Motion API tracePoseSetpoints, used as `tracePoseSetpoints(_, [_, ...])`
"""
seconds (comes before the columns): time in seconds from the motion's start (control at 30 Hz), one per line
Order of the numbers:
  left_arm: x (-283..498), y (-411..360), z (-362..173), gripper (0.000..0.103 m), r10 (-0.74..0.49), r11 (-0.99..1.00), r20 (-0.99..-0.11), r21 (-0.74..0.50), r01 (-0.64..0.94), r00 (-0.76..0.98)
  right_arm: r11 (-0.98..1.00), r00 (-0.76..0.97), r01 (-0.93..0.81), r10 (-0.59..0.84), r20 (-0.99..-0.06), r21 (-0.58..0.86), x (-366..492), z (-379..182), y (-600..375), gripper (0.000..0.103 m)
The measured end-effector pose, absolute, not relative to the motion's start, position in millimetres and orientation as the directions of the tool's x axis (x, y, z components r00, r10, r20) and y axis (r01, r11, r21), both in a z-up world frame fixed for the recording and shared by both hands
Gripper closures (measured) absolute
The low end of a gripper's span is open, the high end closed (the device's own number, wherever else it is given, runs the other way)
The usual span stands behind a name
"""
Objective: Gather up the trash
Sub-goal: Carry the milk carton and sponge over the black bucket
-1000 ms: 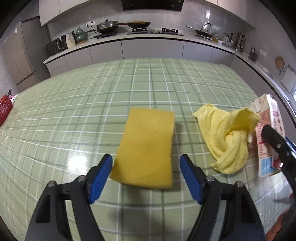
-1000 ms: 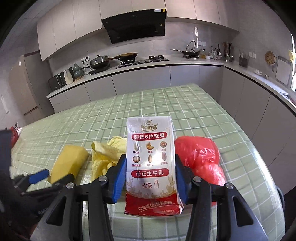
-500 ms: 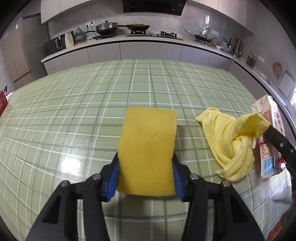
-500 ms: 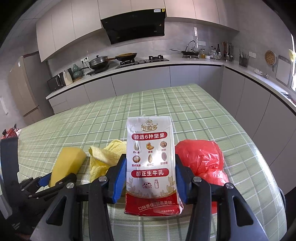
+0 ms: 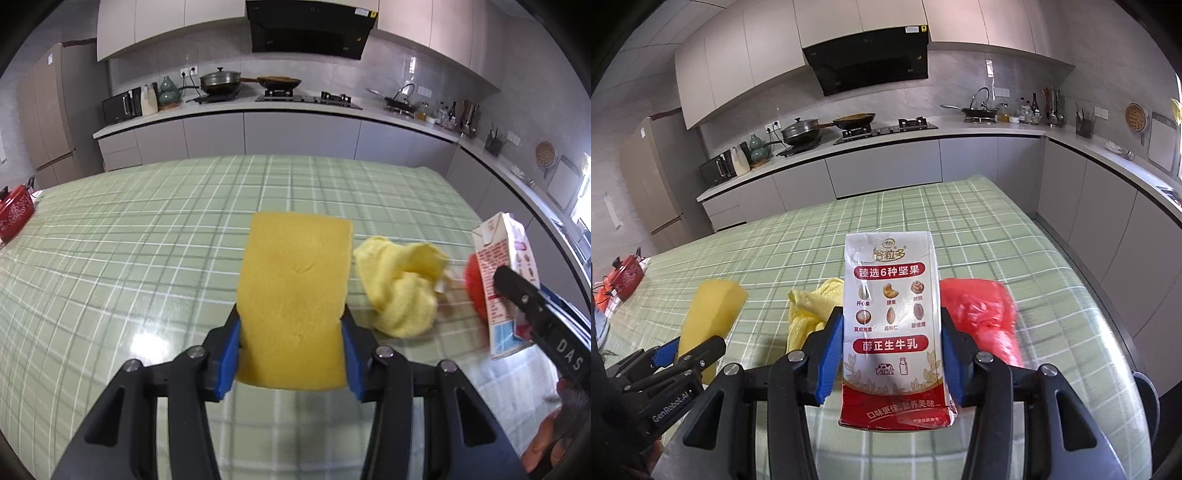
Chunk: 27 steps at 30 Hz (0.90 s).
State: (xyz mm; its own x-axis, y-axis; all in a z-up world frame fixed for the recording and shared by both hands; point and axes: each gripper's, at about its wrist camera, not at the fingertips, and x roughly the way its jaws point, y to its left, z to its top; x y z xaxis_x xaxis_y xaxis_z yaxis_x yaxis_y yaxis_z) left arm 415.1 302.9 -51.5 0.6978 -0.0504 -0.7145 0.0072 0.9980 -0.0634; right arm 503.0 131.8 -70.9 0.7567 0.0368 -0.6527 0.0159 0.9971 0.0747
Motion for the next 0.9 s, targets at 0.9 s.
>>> tracePoseSetpoints(0.9, [304, 221, -26, 0.054, -0.167, 0.986, -0.669, -0.099, 0.136, 0.724, 0.997, 0.758, 0.05, 0.0, -0.652, 0.058, 330, -38, 46, 0.053])
